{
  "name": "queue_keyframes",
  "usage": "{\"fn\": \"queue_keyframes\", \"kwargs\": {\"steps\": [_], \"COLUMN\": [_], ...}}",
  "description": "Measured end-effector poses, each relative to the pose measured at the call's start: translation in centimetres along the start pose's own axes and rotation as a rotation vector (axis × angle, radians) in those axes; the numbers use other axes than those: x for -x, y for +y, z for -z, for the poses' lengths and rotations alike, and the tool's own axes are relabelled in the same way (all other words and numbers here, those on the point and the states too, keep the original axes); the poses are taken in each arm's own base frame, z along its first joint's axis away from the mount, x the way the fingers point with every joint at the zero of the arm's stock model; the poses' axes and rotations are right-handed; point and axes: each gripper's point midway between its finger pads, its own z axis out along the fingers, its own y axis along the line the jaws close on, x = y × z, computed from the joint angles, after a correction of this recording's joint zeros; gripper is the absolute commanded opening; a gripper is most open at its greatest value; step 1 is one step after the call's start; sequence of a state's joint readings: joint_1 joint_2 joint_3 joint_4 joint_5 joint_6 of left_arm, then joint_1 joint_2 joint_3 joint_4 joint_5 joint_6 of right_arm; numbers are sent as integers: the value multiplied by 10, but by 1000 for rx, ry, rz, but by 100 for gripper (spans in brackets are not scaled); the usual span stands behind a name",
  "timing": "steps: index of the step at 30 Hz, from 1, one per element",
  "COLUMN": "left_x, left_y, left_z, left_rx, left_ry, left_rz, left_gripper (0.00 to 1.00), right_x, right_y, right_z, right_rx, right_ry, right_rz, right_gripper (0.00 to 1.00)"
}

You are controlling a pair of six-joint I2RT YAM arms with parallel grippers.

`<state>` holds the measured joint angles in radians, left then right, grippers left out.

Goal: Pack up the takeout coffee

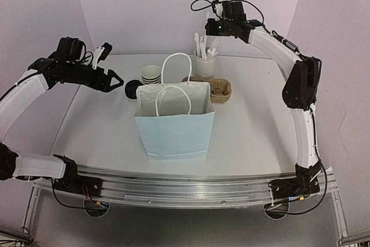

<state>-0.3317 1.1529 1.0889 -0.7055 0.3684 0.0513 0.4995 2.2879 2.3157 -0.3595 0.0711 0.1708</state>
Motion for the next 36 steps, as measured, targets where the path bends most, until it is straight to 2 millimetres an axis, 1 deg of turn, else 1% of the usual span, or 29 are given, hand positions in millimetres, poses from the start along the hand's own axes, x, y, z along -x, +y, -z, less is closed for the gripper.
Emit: {"fn": "queue_keyframes", "kwargs": {"steps": [5,8,10,12,15,18,20,22,24,26,28,29,34,36], "left_x": [1,1,2,2,2,3,3,4,4,4,5,5,4,1], "left_y": [-1,-2,-2,-2,-3,-3,-4,-4,-5,-6,-8,-11,-31,-39], "left_z": [1,3,4,4,5,7,7,8,8,9,11,12,21,25], "left_rx": [-4,-4,-4,-5,-5,-5,-6,-9,-13,-19,-29,-41,-145,-180], "left_ry": [-4,-9,-12,-15,-17,-22,-24,-26,-27,-30,-35,-38,-52,-50], "left_rz": [-1,-3,-4,-4,-5,-7,-8,-8,-8,-8,-11,-15,-79,-111], "left_gripper": [93,93,93,93,93,93,93,93,93,92,91,91,90,90], "right_x": [5,12,22,38,68,105,125,142,152,155,152,148,103,84], "right_y": [2,4,7,11,19,29,37,49,65,84,104,114,167,184], "right_z": [1,4,10,21,44,77,97,120,141,162,184,194,241,257], "right_rx": [6,13,20,31,48,76,104,160,252,373,496,553,809,876], "right_ry": [-15,-38,-65,-108,-185,-291,-347,-393,-414,-408,-384,-364,-207,-153], "right_rz": [49,78,94,105,118,122,117,95,68,47,27,20,3,6], "right_gripper": [0,0,0,0,0,0,0,0,0,0,0,0,0,0]}}
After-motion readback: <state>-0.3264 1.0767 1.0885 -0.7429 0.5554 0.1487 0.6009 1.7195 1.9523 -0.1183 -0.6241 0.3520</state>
